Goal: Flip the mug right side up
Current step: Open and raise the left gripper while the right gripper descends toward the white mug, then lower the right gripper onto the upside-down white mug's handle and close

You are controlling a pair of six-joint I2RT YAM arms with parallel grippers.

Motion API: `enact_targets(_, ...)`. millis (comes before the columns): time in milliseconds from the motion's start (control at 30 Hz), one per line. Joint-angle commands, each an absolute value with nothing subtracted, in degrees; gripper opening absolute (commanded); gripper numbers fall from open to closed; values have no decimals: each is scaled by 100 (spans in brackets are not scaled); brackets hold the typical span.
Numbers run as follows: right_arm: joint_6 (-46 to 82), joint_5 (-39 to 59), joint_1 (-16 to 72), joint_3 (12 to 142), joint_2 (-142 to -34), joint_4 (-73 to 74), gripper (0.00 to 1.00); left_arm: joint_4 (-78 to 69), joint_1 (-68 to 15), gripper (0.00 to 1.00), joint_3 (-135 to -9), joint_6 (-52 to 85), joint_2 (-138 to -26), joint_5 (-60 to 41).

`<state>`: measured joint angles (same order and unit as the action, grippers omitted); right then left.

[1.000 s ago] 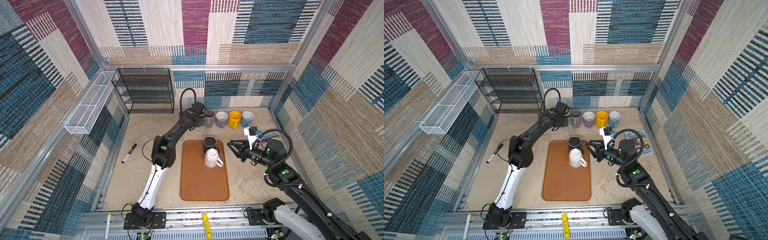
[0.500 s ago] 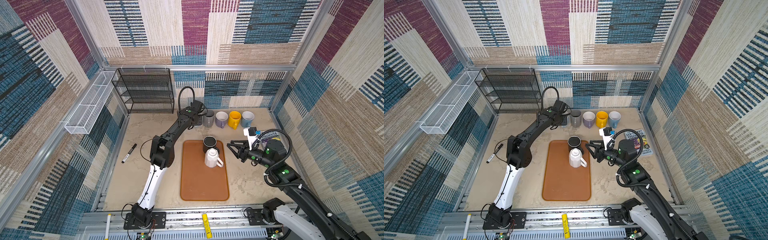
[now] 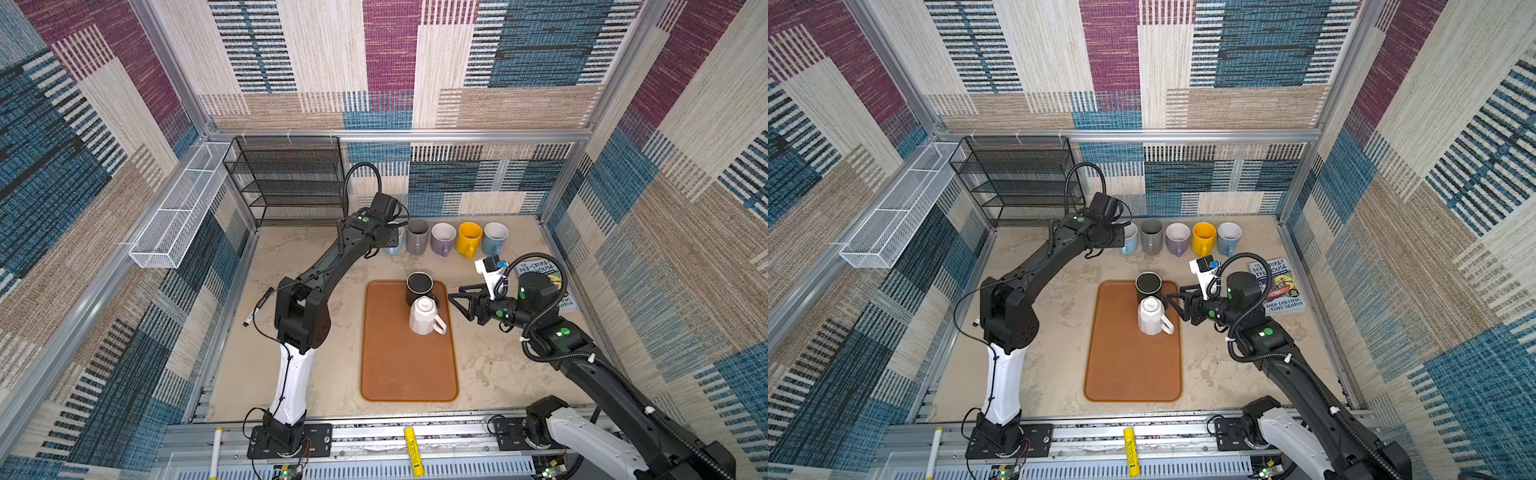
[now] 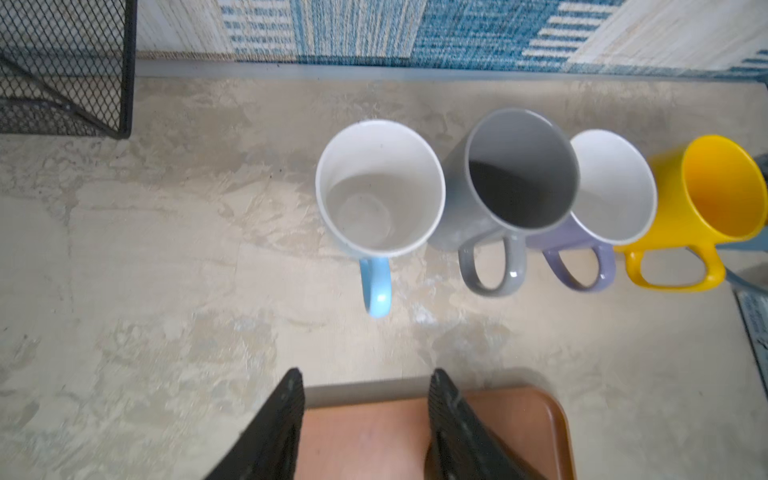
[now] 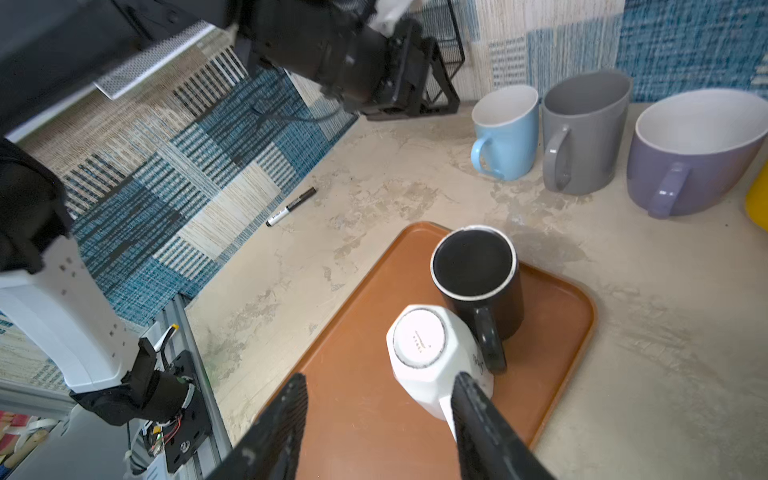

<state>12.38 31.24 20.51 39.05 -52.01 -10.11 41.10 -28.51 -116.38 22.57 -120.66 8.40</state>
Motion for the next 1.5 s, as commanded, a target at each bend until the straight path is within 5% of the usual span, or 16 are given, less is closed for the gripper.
enact_targets(0,1293,3358,2074,3745,-5273,-1039,58,3408,-2854,50,-10908,2038,-11461,543)
enact_targets(533,1265,2187,3034,3460,-6129,-1024,56,1551,-2842,49,-7155,2145,-8947,-455)
enact_targets(833,1301,1280,3292,3585,-6448,-1212,54,1753,-2830,49,-6949,1879,-8647,-1088)
enact_targets(1467,1032,295,3691,4111,-7360,-1571,54,1917,-2825,49,-6761,1854,-8183,-729)
